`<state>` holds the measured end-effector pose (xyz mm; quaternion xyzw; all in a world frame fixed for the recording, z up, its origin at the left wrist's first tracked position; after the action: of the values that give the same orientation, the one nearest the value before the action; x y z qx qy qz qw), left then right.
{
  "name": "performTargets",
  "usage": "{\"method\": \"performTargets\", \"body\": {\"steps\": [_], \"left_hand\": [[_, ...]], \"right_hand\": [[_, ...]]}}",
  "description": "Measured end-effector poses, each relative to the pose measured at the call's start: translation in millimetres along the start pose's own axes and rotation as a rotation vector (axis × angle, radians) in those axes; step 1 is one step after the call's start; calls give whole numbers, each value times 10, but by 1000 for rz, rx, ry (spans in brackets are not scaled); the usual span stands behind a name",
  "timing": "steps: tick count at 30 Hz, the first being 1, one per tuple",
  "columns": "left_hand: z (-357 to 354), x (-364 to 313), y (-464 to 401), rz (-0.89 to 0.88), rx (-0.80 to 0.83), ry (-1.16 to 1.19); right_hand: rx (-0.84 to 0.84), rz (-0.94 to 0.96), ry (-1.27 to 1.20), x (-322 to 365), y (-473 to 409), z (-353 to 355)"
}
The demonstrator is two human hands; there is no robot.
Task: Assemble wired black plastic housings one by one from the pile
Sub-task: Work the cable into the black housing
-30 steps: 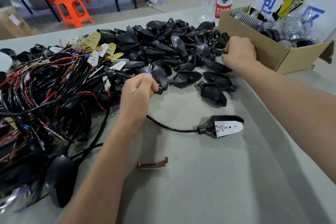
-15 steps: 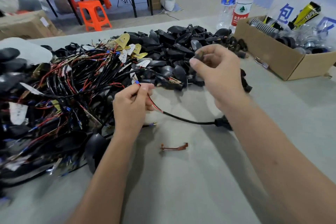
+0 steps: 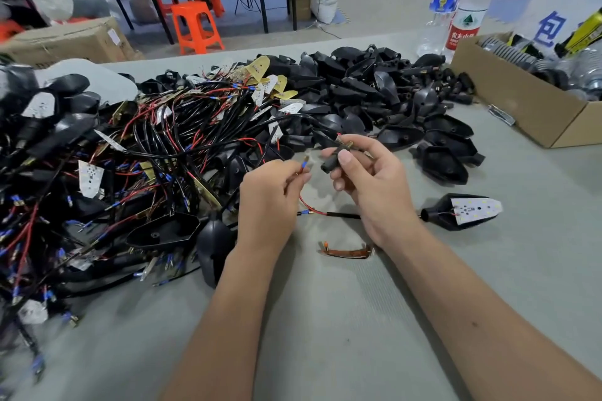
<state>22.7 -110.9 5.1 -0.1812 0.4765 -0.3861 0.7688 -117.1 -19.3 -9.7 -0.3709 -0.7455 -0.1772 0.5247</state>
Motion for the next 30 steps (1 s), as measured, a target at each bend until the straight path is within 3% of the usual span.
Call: {"method": "performTargets", "body": {"steps": [4, 14, 25, 30], "left_hand": [[-31, -66, -2, -38, 18, -102], [-125, -147, 20, -106, 86, -77], [-116, -27, -2, 80, 22, 171], [-157, -35, 5, 104, 117, 230]], "right_hand": [[-16, 10, -25, -18, -7, 23], [-127, 205, 97, 47, -24, 63], [-82, 221, 186, -4, -39, 28], [-156, 190, 93, 29, -74, 108]]}}
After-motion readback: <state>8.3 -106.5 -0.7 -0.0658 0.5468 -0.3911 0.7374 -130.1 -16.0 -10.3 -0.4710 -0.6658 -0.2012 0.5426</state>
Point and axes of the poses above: each hand's wrist, its own y-axis away from the middle knuckle, its own z-axis out of the back of the hand, x = y × z, the point moved 5 cm from there along -y, towards the middle knuckle, and after that the axes turned 6 degrees about -x, right-handed, at the moved point
